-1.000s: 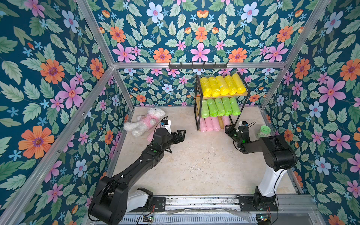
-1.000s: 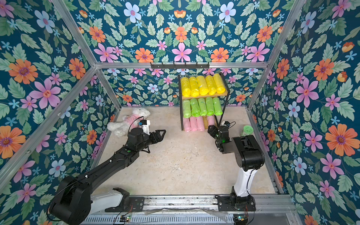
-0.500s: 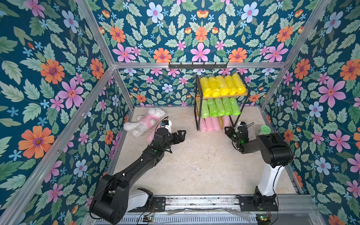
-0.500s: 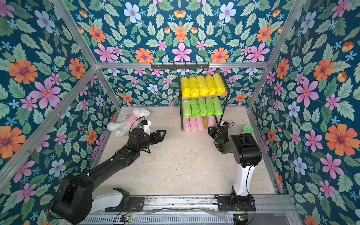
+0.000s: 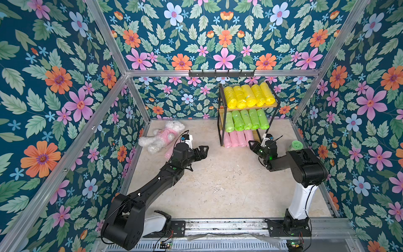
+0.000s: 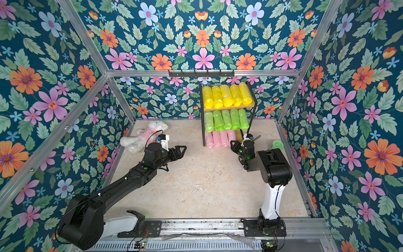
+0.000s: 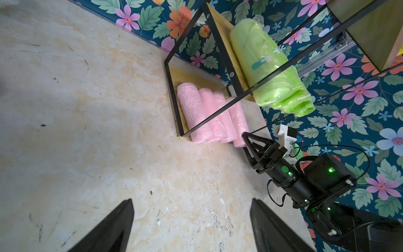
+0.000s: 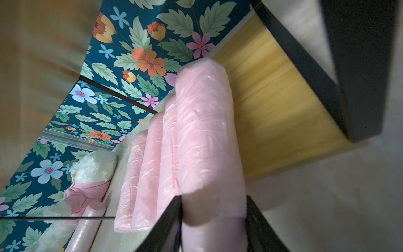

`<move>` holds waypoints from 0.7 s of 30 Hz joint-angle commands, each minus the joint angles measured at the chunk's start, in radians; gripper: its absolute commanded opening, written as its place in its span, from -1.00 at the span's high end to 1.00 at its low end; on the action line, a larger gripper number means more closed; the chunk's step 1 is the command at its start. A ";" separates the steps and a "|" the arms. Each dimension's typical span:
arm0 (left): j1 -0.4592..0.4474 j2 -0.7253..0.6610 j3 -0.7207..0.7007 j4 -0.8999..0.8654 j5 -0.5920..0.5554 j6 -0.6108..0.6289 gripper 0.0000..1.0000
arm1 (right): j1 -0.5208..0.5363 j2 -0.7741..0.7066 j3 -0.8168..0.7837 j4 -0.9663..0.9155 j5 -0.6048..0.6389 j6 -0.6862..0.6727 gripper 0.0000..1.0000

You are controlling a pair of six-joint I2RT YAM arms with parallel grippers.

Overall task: Sort the rolls of trash bags by color and place them on the shelf
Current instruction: Place the roll of trash bags on the shelf.

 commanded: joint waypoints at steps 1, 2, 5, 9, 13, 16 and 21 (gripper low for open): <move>0.000 0.000 0.006 0.020 0.004 0.006 -0.78 | 0.001 -0.010 0.014 -0.021 0.034 -0.038 -0.03; 0.000 0.000 0.005 0.019 0.003 0.007 -0.78 | 0.000 -0.013 0.018 -0.035 0.044 -0.043 -0.06; 0.000 0.000 0.003 0.019 -0.001 0.011 -0.78 | -0.005 -0.022 0.025 -0.061 0.059 -0.043 -0.13; 0.001 0.000 0.002 0.007 -0.014 0.027 -0.78 | -0.014 -0.046 0.005 -0.065 0.069 -0.035 -0.28; 0.003 -0.003 0.003 -0.019 -0.040 0.050 -0.78 | -0.019 -0.103 -0.054 -0.039 0.060 -0.029 -0.43; 0.004 -0.006 0.000 -0.025 -0.050 0.061 -0.79 | -0.019 -0.149 -0.104 -0.030 0.053 -0.026 -0.50; 0.005 -0.001 -0.001 -0.026 -0.046 0.061 -0.79 | -0.019 -0.196 -0.176 -0.011 0.041 -0.011 -0.51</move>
